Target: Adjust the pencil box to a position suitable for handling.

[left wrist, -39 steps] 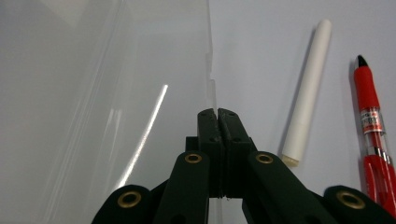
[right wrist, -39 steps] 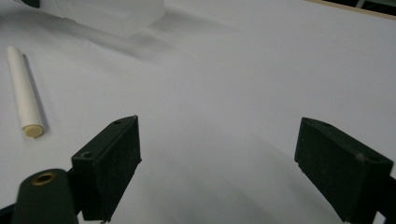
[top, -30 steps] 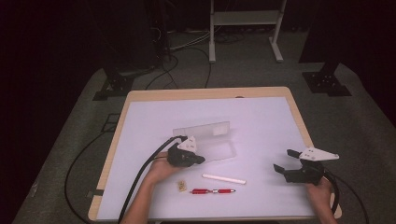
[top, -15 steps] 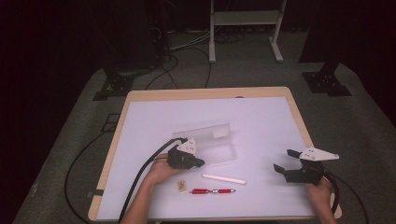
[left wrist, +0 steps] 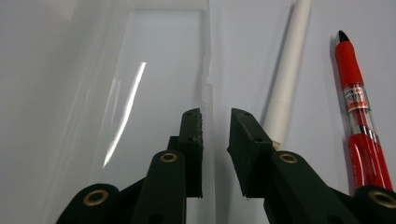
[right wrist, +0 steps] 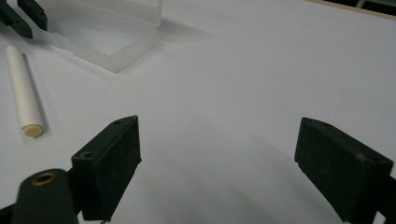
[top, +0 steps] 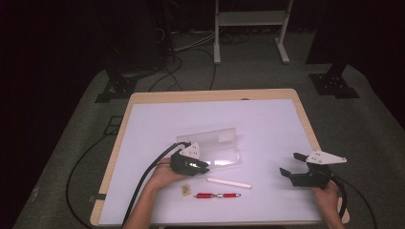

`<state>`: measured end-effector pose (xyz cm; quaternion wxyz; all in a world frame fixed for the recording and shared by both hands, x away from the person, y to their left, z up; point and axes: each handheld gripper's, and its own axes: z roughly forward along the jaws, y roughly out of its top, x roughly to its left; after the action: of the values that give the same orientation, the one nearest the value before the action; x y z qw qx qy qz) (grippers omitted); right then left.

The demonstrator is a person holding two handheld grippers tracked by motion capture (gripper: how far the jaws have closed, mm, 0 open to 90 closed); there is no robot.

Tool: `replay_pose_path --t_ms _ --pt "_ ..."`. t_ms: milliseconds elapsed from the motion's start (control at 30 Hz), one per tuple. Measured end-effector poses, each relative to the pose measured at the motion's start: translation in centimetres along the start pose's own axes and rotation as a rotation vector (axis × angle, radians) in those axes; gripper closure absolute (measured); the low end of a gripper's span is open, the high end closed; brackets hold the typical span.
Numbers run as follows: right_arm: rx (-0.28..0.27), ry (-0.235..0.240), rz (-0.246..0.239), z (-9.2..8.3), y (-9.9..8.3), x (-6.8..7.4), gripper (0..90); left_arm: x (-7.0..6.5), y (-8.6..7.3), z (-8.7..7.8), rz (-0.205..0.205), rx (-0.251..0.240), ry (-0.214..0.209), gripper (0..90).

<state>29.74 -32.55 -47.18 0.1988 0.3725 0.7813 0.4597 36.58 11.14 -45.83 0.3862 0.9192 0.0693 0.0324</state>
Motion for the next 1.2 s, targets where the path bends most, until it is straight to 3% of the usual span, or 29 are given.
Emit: replay_pose_path --t_ms 633,733,1200 --pt "0.0 0.0 -0.001 0.0 0.0 0.0 13.6 -1.1 1.2 -1.1 0.004 -0.046 -0.01 65.6" --pt "-0.001 0.0 -0.003 0.0 0.0 0.0 13.6 -1.4 1.7 -0.9 0.009 -0.036 -0.038 64.9" --pt "-0.002 0.001 -0.003 0.0 0.0 0.0 13.6 -2.1 3.3 0.5 0.041 -0.018 -0.091 61.7"
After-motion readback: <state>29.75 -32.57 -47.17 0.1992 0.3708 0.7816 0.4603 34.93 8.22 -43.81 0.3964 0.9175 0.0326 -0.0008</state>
